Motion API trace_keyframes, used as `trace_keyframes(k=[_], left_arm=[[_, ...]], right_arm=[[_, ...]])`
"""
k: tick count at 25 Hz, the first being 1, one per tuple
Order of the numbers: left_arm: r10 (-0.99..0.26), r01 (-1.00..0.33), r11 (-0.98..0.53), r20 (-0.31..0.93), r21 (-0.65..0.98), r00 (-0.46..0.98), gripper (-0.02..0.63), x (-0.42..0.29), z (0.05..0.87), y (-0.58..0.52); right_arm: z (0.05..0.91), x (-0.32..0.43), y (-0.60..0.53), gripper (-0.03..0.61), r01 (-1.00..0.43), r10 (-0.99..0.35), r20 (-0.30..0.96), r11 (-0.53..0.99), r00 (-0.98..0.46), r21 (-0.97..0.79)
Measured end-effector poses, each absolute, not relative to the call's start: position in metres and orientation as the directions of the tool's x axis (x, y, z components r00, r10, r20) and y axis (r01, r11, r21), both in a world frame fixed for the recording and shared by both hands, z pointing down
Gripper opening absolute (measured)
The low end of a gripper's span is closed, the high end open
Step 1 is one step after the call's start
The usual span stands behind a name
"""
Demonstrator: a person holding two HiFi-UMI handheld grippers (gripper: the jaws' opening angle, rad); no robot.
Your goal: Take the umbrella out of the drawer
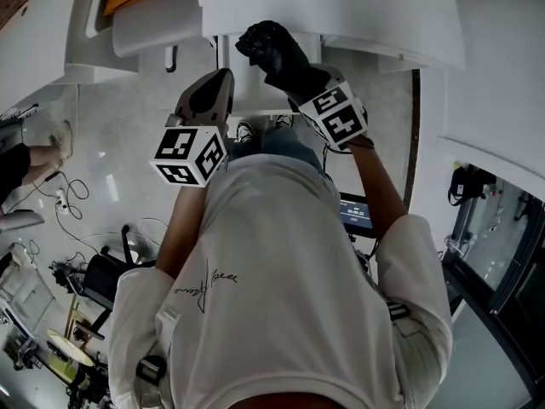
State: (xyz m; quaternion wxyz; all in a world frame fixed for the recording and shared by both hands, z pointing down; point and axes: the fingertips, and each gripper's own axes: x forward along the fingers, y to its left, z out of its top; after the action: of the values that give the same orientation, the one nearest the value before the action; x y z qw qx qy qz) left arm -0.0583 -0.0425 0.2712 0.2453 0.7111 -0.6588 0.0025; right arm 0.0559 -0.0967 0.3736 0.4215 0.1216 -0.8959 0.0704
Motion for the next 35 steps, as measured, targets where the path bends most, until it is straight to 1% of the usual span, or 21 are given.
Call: trace_keyframes(k=[12, 24, 35], left_arm=[[-0.944, -0.941, -0.048, 0.294, 0.335, 0.153, 0.017, -0.069, 0.263, -0.036], [-0.953, -0.935, -0.081, 0.246, 0.347, 0.174, 0.017, -0.038, 0.239, -0.041], [-0.96, -0.936, -0.111, 0.209, 0.334, 0.188, 0.017, -0.039, 0.226, -0.043]], right_arm=[[0.343, 0.057, -0.088, 0.244, -0.355, -0.229, 0.714, 0.934, -0.662, -0.029], [0.302, 0.101, -0.098, 0.244, -0.439, -0.314, 0.631, 0.897, -0.709, -0.047], [0.266, 0.103, -0.103, 0.244, -0.489, -0.382, 0.537, 0.87, -0.752, -0.065]])
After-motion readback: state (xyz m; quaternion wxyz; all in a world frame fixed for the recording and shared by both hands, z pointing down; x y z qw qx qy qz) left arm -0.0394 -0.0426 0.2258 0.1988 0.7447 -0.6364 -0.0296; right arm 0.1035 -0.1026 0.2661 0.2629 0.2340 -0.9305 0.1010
